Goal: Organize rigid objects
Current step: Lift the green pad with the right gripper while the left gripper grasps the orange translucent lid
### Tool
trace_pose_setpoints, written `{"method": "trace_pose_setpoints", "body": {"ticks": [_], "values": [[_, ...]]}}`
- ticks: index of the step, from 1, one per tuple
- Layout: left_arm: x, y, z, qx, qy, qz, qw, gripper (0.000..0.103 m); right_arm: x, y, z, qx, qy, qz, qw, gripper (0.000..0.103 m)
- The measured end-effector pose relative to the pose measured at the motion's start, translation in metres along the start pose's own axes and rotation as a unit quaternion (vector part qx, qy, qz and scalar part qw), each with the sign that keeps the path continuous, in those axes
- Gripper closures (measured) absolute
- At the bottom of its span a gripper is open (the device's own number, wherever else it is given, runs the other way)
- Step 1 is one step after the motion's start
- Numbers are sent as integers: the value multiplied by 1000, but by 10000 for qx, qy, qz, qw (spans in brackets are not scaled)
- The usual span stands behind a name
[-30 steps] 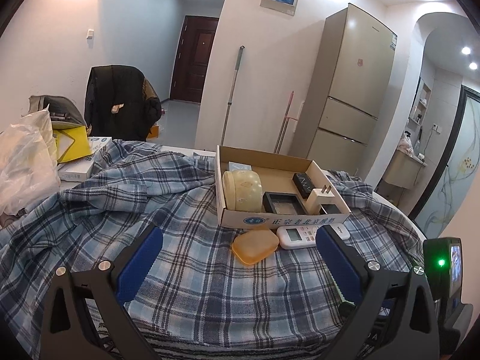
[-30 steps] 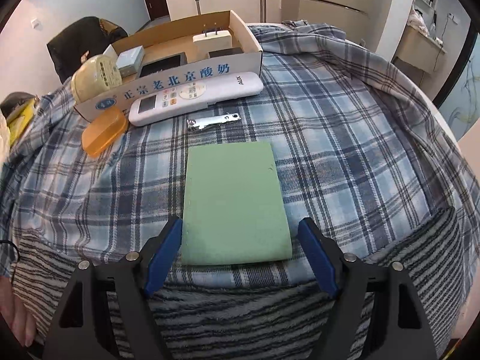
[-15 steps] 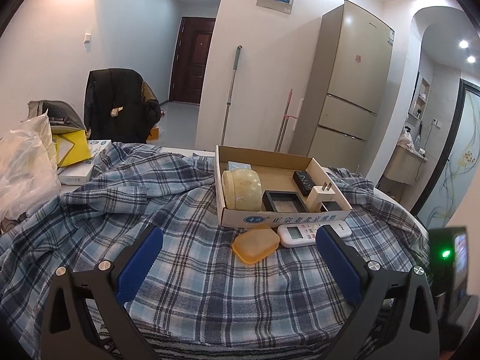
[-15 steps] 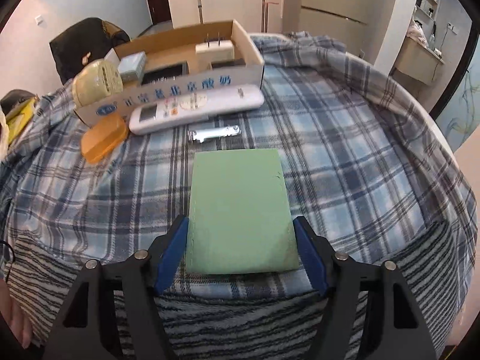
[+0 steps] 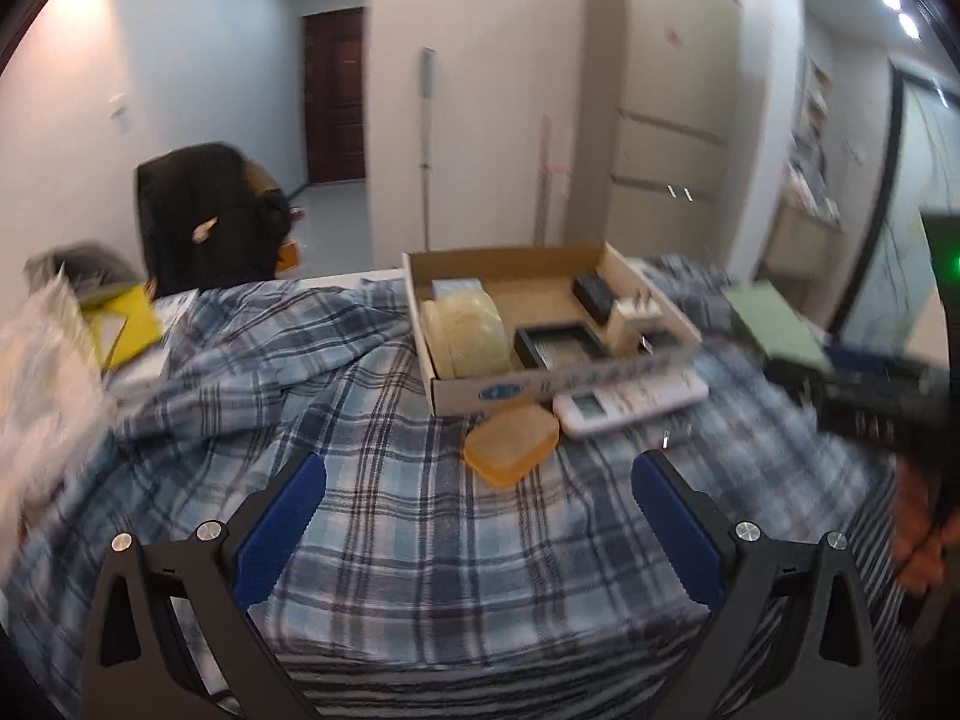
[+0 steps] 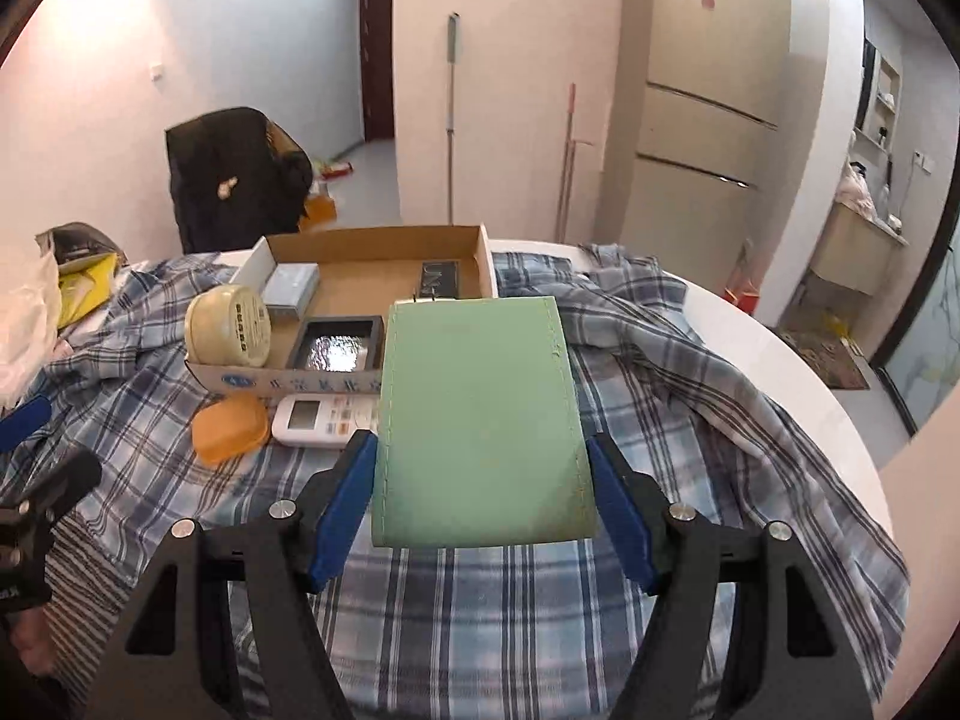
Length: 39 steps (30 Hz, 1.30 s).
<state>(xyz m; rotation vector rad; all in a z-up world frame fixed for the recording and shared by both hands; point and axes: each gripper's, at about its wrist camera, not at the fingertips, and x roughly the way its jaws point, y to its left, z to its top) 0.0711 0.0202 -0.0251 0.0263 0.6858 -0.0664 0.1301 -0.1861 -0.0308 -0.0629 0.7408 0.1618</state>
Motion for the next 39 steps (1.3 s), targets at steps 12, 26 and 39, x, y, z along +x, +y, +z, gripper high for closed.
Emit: {"method": "trace_pose_setpoints", "body": {"ticks": [12, 26, 39], "values": [[68, -13, 22, 931, 581, -1003, 9889, 28, 13, -21, -18, 382, -120, 344, 9986, 34], [136, -7, 21, 933, 1527, -1067, 9781, 52, 11, -24, -18, 314, -222, 303, 9988, 34], [125, -11, 12, 1004, 1534, -865, 9792, 57, 14, -25, -20, 333, -160, 314, 9988, 34]]}}
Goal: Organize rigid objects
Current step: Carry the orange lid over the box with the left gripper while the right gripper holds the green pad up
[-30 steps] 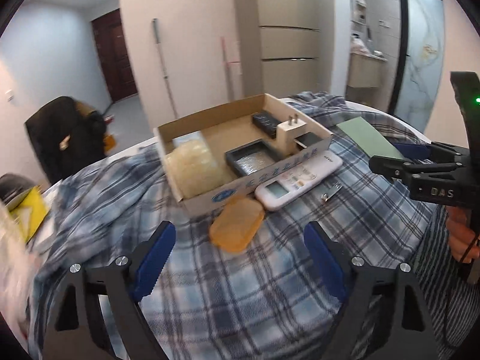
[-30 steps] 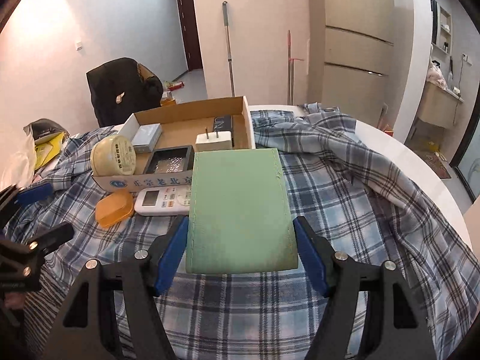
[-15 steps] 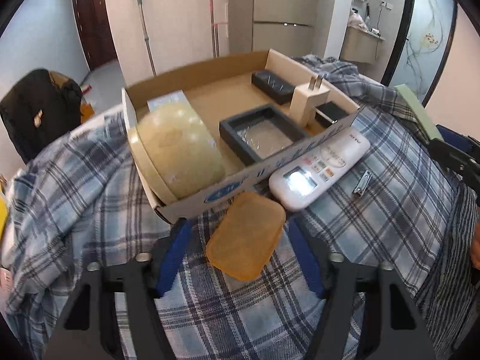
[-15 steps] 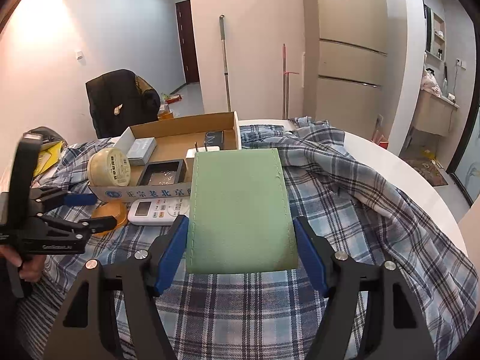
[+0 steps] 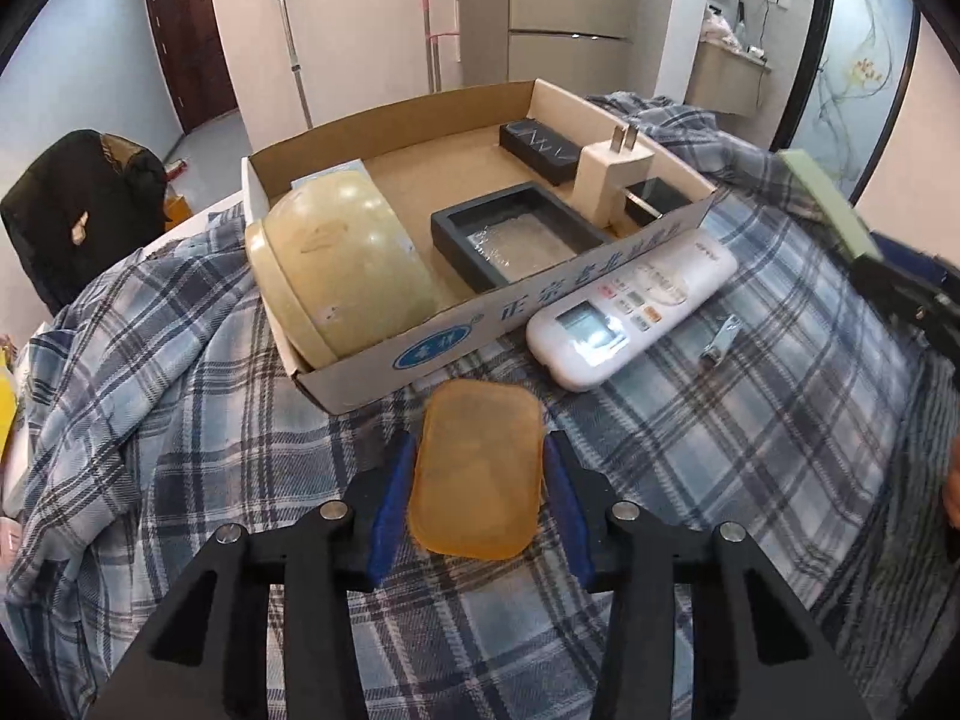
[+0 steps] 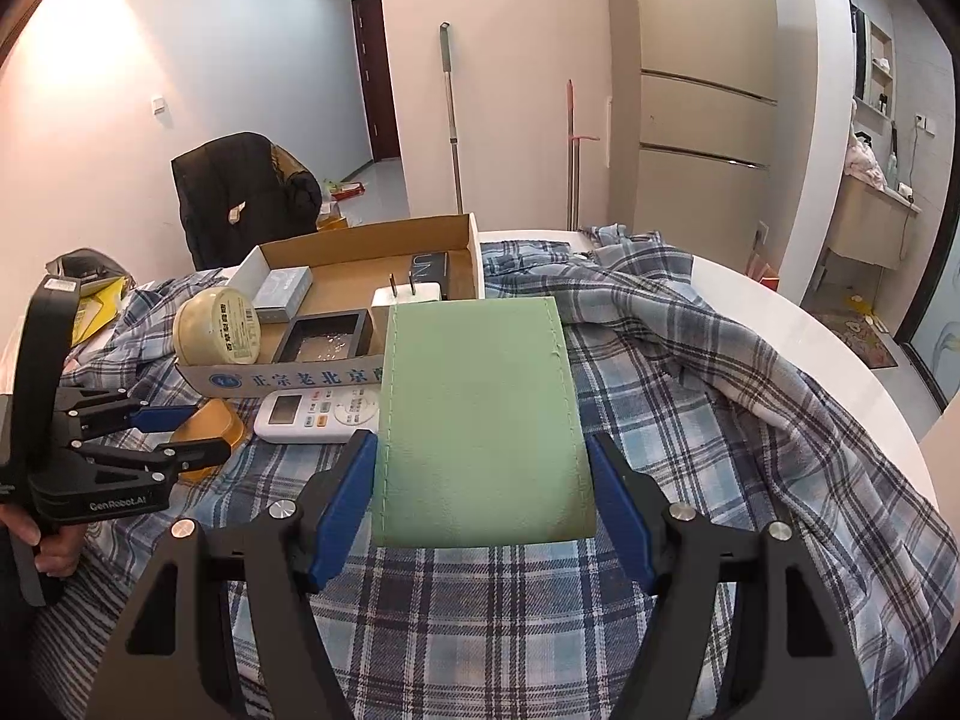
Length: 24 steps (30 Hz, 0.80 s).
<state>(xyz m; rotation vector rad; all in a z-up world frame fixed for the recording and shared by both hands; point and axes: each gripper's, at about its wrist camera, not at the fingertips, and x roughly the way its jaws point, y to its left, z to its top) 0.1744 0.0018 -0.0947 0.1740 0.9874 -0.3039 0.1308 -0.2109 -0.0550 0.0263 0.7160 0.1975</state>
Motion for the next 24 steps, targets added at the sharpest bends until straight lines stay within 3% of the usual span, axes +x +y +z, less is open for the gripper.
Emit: {"method": "trace_pose_setpoints", "body": {"ticks": [5, 15, 24], "values": [[-11, -1, -1, -42, -210, 165, 9996, 58, 0, 0, 0, -5, -5, -16, 10000, 34], [-94, -9, 5, -464, -1212, 256, 9912, 58, -2, -2, 1, 16, -45, -57, 10000, 34], [-136, -14, 21, -575, -1687, 774, 9809, 58, -25, -1, 17, -29, -276, -105, 9996, 34]]}}
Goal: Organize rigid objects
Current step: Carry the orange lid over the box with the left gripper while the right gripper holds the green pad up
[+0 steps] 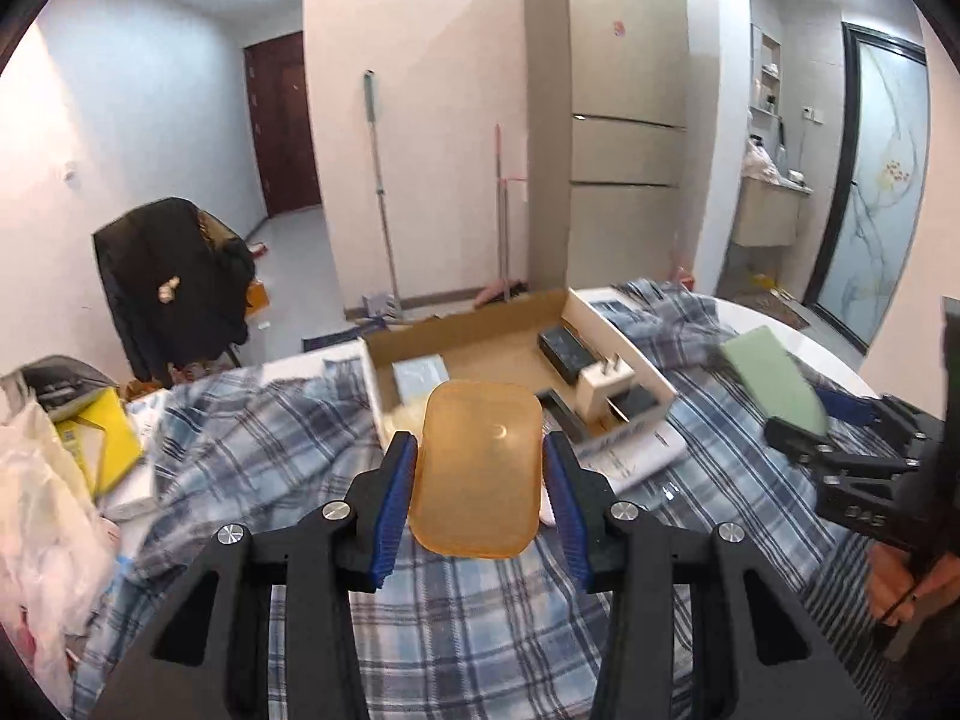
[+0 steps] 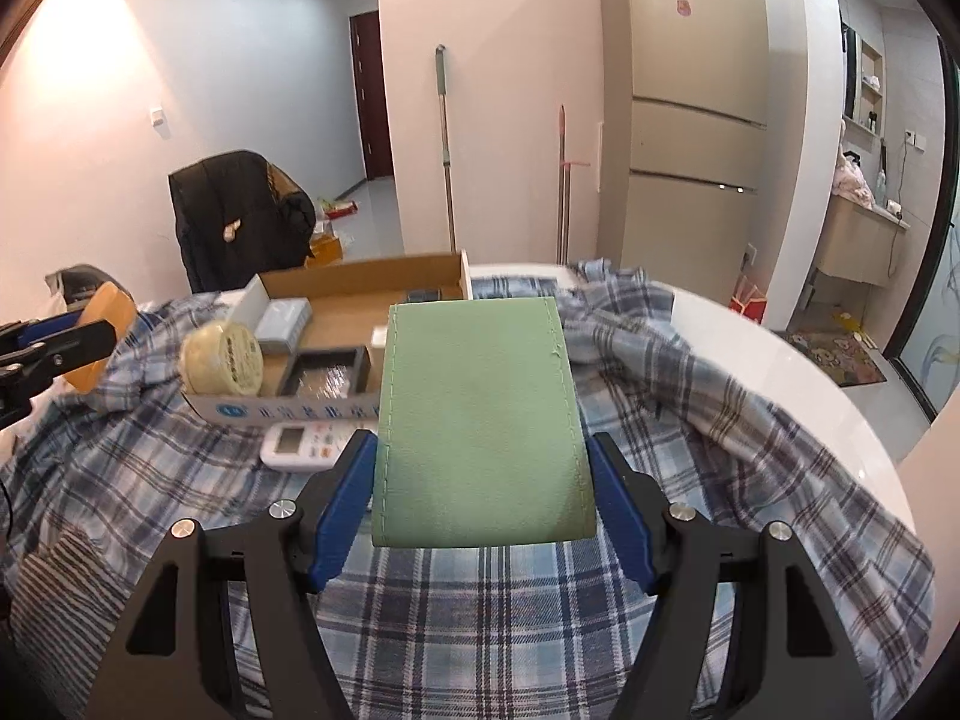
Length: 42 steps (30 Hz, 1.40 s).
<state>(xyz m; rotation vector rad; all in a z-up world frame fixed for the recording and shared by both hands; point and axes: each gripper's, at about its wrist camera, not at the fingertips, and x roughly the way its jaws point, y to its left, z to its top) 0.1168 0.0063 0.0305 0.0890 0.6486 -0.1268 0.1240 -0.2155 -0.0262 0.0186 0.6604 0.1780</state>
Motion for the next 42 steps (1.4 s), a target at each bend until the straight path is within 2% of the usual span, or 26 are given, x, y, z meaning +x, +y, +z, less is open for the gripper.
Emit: {"method": "trace_pose_setpoints", "body": {"ticks": [3, 10, 15, 18, 21, 24, 26, 28, 29, 32, 33, 35, 38, 42], "values": [[-4, 10, 18, -268, -121, 192, 9994, 58, -11, -4, 14, 58, -85, 67, 9999, 34], [2, 23, 64, -835, -396, 167, 9956, 58, -23, -5, 62, 136, -531, -53, 9985, 34], [22, 20, 82, -996, -395, 101, 9942, 58, -12, 3, 94, 281, -327, 431, 9981, 34], [40, 17, 93, -1108, -363, 151, 9931, 58, -1, 10, 110, 262, -407, 401, 9980, 34], [60, 14, 98, -1322, -456, 669, 9879, 58, 25, 9, 135, 554, -370, 506, 9965, 34], [92, 19, 110, -1627, -282, 322, 9857, 58, 52, 11, 156, 858, -334, 706, 9932, 34], [109, 20, 117, -1528, -223, 394, 9872, 58, 66, 12, 165, 869, -346, 613, 9937, 34], [127, 20, 117, -1407, -201, 726, 9872, 58, 80, 12, 165, 909, -356, 426, 9943, 34], [135, 20, 115, -1372, -138, 737, 9877, 58, 87, 10, 163, 930, -301, 412, 9944, 34], [165, 18, 98, -1334, 227, 152, 9907, 58, 109, 2, 152, 936, -132, 462, 9945, 34], [174, 16, 94, -1336, 326, 102, 9904, 58, 118, -1, 149, 942, -28, 378, 9948, 34], [191, 8, 88, -1252, 542, 319, 9901, 58, 137, -9, 145, 1115, 233, 412, 9926, 34], [203, -4, 82, -1087, 647, 426, 9911, 58, 151, -27, 139, 1472, 586, 764, 9844, 34], [225, -9, 72, -1127, 960, 319, 9885, 57, 153, -35, 134, 1481, 622, 603, 9852, 34]]}}
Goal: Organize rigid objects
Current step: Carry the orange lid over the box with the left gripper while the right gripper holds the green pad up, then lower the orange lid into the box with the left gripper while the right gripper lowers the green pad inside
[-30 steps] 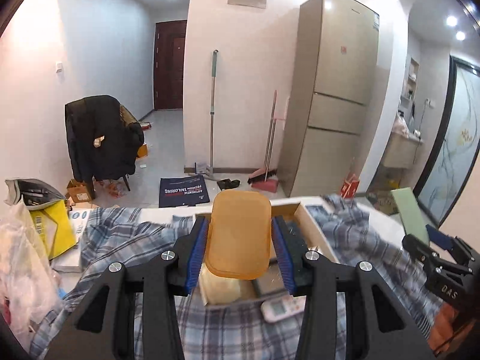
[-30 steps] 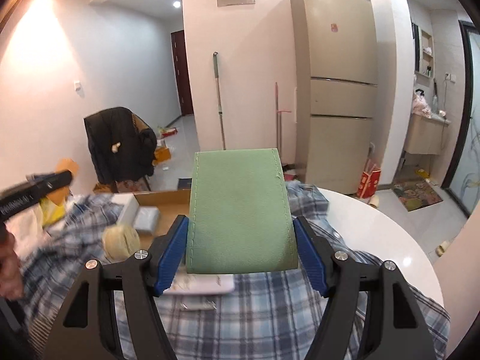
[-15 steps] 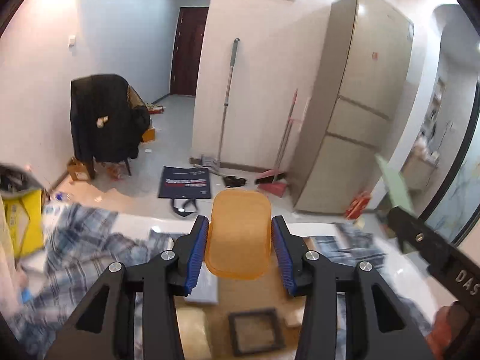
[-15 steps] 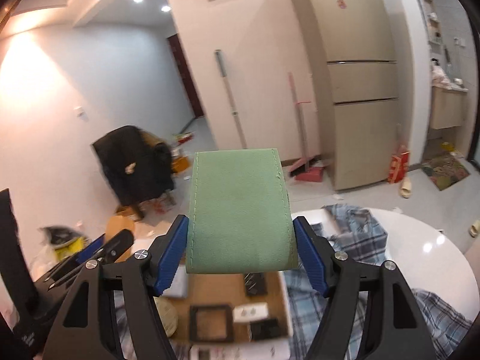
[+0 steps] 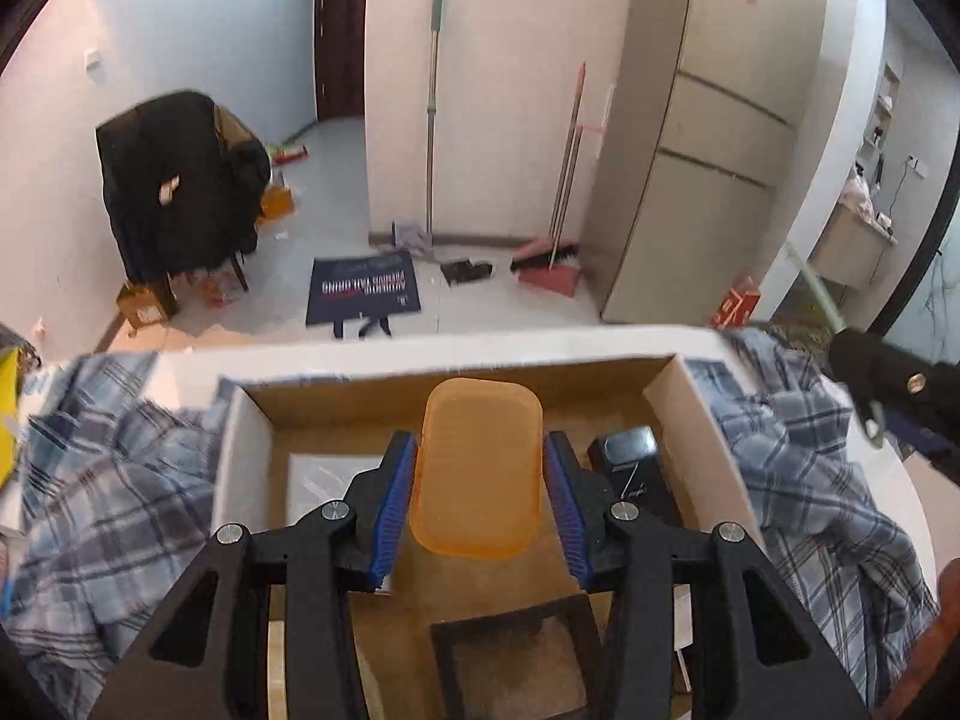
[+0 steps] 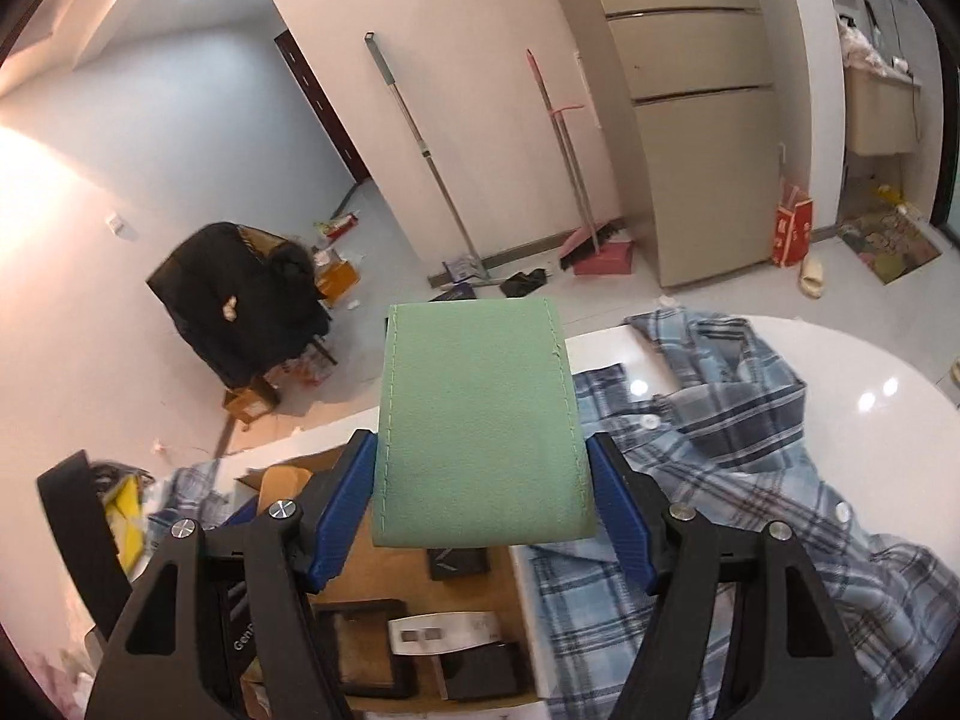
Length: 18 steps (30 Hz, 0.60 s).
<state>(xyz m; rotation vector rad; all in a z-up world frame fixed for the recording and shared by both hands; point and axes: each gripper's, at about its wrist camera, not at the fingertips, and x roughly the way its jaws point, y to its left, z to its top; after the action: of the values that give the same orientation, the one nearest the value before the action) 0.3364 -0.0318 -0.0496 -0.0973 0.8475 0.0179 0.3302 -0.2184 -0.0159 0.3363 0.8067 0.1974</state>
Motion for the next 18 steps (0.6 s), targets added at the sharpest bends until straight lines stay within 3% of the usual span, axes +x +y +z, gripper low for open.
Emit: {"method": "trace_pose_setpoints", "body": {"ticks": [5, 10, 15, 18], "values": [[15, -2, -7, 23, 212, 34, 9998, 57, 9, 5, 0, -44, 128, -7, 9999, 34], [28, 2, -12, -36, 425, 30, 9991, 58, 11, 4, -1, -179, 64, -365, 9992, 34], [35, 9, -13, -216, 555, -37, 9982, 58, 16, -1, -2, -70, 225, -241, 9994, 34], [30, 15, -10, -391, 528, -108, 9978, 52, 18, 3, -4, -199, 173, -400, 9989, 34]]}}
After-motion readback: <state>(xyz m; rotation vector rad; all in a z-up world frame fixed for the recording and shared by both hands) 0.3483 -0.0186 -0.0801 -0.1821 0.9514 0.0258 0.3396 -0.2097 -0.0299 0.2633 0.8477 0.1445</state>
